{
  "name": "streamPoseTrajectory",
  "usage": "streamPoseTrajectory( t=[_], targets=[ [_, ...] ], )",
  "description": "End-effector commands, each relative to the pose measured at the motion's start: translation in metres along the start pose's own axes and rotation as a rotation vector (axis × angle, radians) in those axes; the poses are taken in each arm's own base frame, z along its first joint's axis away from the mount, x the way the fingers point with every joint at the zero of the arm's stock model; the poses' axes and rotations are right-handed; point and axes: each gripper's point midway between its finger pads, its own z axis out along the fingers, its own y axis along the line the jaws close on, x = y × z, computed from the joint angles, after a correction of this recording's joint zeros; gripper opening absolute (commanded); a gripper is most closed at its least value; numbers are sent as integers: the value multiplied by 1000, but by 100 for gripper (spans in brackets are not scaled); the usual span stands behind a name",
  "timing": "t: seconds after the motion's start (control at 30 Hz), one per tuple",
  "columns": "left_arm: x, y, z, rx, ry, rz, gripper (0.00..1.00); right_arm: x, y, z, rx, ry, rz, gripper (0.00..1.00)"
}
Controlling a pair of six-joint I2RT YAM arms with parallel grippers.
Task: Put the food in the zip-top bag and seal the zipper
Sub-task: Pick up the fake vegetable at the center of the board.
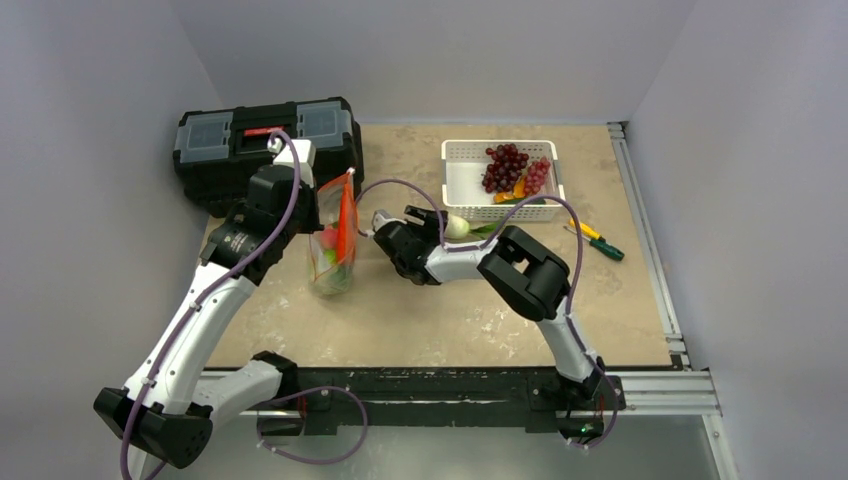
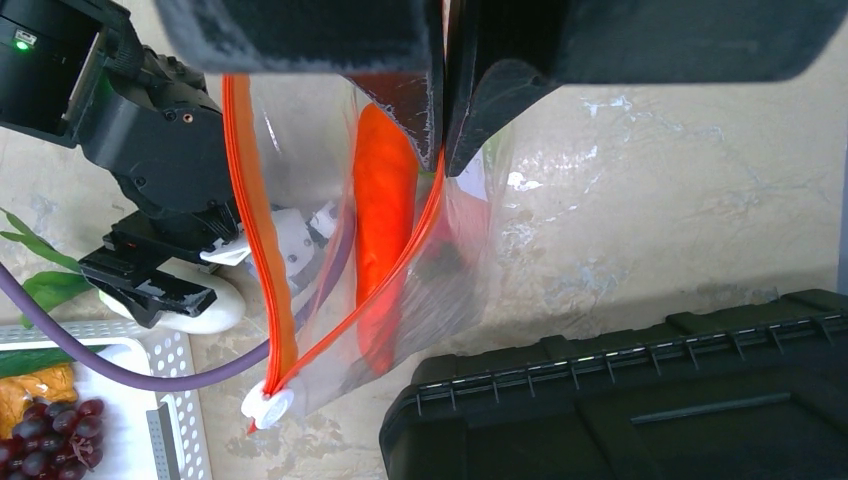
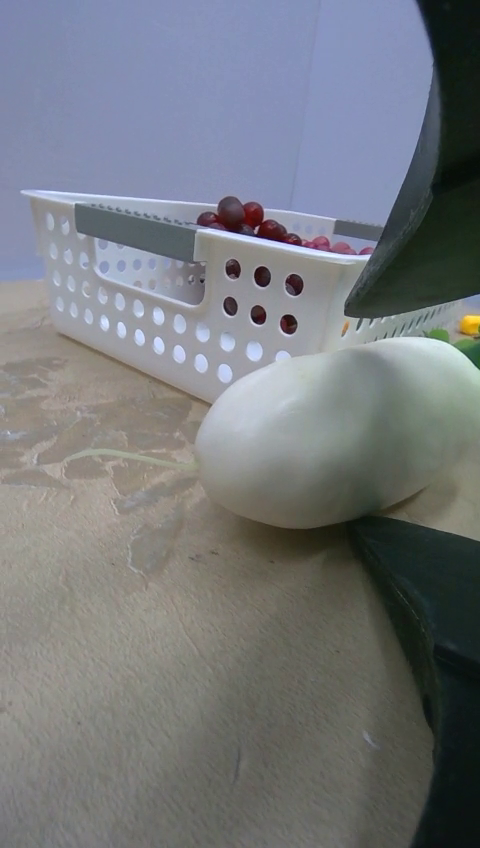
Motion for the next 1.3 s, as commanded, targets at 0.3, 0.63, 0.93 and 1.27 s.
streamPoseTrajectory(
  t=[0.3, 0.63, 0.93, 1.27],
  targets=[
    [-16, 1, 0, -8, -51, -23, 0, 5, -7, -4, 37, -5, 102, 17],
    [-16, 1, 0, -8, -47, -22, 0, -14, -49, -59, -181, -213, 539, 0],
    [-16, 1, 0, -8, -48, -22, 0, -104, -153, -219, -703, -925, 1079, 0],
    [-16, 2, -2, -10, -53, -21, 0, -126, -235, -338, -1064, -1674, 1506, 0]
  ],
)
